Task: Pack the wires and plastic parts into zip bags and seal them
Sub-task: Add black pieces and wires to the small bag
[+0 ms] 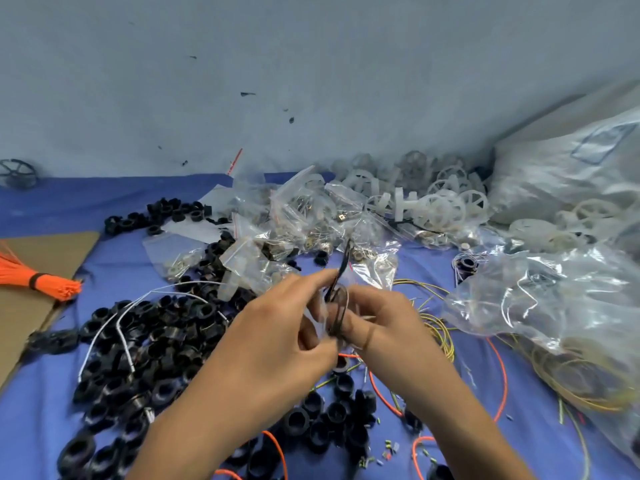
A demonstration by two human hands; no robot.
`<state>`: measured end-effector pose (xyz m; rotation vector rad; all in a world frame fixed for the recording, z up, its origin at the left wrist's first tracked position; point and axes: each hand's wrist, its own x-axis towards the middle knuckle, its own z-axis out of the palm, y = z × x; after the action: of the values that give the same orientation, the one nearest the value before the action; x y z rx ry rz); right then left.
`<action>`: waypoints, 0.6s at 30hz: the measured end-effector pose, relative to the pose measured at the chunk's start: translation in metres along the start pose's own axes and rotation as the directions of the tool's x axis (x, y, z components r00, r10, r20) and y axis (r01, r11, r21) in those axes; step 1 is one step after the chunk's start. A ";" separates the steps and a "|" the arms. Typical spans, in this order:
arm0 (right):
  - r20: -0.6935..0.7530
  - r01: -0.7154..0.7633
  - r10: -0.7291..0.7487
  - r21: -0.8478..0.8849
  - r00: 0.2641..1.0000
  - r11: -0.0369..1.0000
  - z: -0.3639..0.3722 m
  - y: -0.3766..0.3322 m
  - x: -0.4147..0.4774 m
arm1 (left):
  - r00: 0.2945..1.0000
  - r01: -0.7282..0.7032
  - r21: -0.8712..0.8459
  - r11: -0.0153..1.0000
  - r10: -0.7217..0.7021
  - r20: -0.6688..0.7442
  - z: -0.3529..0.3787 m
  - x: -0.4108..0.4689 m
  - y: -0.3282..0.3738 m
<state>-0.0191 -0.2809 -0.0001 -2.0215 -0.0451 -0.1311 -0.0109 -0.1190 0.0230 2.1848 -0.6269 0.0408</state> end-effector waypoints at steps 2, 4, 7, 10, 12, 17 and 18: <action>-0.028 0.003 -0.010 -0.248 1.000 0.969 -0.004 -0.001 -0.001 | 0.999 -0.038 0.037 0.999 0.037 0.024 0.000 -0.002 0.004; -0.066 -0.015 -0.019 -0.480 0.998 0.877 -0.008 -0.002 -0.002 | 0.995 -0.072 0.024 0.997 0.071 0.063 0.000 -0.003 0.008; -0.037 0.028 -0.069 -0.657 0.997 0.753 -0.008 -0.001 -0.004 | 0.989 -0.101 0.025 0.995 0.097 0.115 0.001 -0.005 0.014; 0.039 0.096 -0.093 -0.646 0.995 0.757 -0.013 -0.003 -0.007 | 0.995 -0.071 0.000 0.997 0.071 0.070 -0.002 -0.005 0.013; 0.041 0.125 -0.122 -0.508 0.992 0.852 -0.018 -0.005 -0.010 | 0.999 -0.043 -0.040 0.998 0.043 0.007 -0.007 -0.005 0.010; 0.105 0.213 -0.191 -0.272 0.976 0.938 -0.014 -0.013 -0.012 | 0.999 -0.028 -0.127 0.992 0.023 -0.041 -0.013 -0.003 0.009; 0.147 0.211 -0.172 -0.309 0.974 0.927 -0.011 -0.013 -0.013 | 0.998 -0.037 -0.113 0.993 0.032 -0.052 -0.013 -0.002 0.010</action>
<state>-0.0337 -0.2847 0.0147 -2.3500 -0.3155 -0.1511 -0.0146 -0.1134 0.0381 2.0568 -0.6239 0.0757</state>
